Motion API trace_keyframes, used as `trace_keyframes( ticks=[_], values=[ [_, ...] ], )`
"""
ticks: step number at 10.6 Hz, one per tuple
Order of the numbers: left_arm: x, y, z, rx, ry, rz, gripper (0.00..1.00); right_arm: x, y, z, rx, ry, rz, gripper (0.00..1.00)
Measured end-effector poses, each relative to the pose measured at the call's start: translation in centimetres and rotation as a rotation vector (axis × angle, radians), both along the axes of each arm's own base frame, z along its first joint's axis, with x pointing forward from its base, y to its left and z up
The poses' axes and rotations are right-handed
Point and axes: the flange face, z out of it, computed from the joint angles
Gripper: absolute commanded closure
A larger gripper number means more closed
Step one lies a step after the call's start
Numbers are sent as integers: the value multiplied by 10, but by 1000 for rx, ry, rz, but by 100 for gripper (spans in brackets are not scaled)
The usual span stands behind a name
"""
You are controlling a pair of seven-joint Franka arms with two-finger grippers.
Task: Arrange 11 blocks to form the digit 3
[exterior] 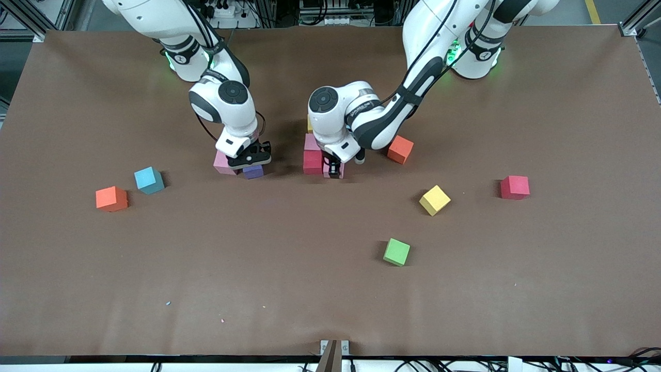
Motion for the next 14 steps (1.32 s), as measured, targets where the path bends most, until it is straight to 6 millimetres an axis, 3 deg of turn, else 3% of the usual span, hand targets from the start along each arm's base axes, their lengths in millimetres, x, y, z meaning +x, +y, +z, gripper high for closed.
trace_keyframes(
  ticks=[2, 4, 14],
  values=[
    [0, 0, -2, 14, -26, -2, 100, 1, 0, 1, 2, -2, -1, 92],
    [1, 1, -3, 21, -36, -7, 100, 2, 1, 2, 5, -6, 0, 99],
    [-5, -3, -4, 22, -39, 24, 100, 15, 12, 13, 54, -16, -55, 100]
  ],
)
